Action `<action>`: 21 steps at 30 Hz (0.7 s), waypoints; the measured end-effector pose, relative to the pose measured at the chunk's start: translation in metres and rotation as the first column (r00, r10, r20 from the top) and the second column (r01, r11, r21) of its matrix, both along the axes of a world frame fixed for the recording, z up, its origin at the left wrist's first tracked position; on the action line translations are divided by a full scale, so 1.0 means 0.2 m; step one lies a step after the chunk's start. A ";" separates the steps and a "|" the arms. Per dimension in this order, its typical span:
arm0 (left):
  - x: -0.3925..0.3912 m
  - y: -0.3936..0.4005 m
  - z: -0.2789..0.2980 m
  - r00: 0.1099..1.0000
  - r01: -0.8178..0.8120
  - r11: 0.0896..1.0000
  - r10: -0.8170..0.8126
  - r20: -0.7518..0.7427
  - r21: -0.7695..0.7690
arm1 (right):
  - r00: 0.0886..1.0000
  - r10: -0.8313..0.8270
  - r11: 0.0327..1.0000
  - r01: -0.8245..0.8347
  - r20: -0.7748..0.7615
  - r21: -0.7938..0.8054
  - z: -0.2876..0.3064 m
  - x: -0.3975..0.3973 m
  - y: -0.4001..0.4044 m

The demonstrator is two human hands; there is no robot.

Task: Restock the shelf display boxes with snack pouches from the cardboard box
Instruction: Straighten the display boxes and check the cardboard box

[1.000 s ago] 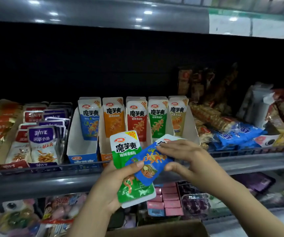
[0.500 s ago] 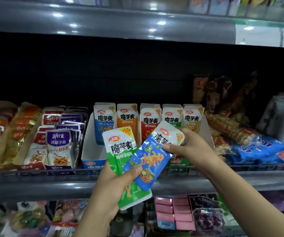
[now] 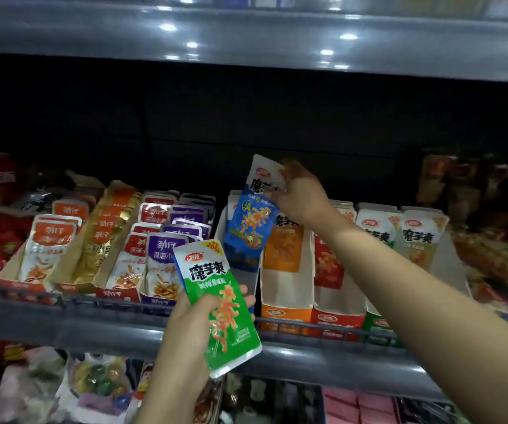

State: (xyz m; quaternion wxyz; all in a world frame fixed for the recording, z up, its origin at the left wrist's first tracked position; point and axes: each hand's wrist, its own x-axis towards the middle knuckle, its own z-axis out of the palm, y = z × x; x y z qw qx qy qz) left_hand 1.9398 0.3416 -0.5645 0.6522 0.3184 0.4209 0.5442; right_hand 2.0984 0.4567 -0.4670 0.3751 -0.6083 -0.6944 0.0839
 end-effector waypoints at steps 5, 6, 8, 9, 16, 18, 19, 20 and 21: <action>-0.03 0.02 -0.03 0.999 -0.015 1.000 0.015 0.040 -0.007 | 0.905 0.018 0.996 0.020 0.424 -0.084 -0.02 -0.14 0.14; -0.03 0.02 -0.03 0.999 -0.008 1.000 0.008 0.043 -0.010 | 0.867 0.005 0.995 0.045 0.498 -0.089 -0.04 -0.15 0.15; -0.03 0.02 -0.03 0.999 -0.008 1.000 0.009 0.041 -0.021 | 0.800 -0.059 0.994 0.100 0.598 -0.036 -0.08 -0.14 0.17; -0.03 0.02 -0.04 0.999 -0.014 1.000 0.015 0.038 -0.026 | 0.775 -0.094 0.993 0.114 0.625 0.008 -0.11 -0.13 0.18; -0.02 0.03 -0.05 1.000 -0.022 0.999 0.022 -0.016 -0.024 | 0.912 -0.107 0.990 0.061 0.397 0.128 -0.23 -0.06 0.19; -0.02 0.02 -0.05 0.999 -0.021 1.000 0.021 -0.039 0.003 | 0.957 -0.069 0.987 0.025 0.283 0.158 -0.25 -0.04 0.16; -0.01 0.01 -0.05 0.998 -0.011 1.000 0.012 -0.058 0.022 | 0.981 -0.024 0.986 -0.009 0.193 0.167 -0.25 -0.02 0.13; -0.01 0.01 -0.04 0.997 0.004 0.999 -0.001 -0.081 0.044 | 0.996 0.045 0.986 -0.057 0.075 0.156 -0.24 -0.01 0.09; 0.00 0.00 -0.04 0.994 0.021 0.998 -0.014 -0.110 0.066 | 0.990 0.128 0.987 -0.122 -0.052 0.108 -0.23 -0.01 0.02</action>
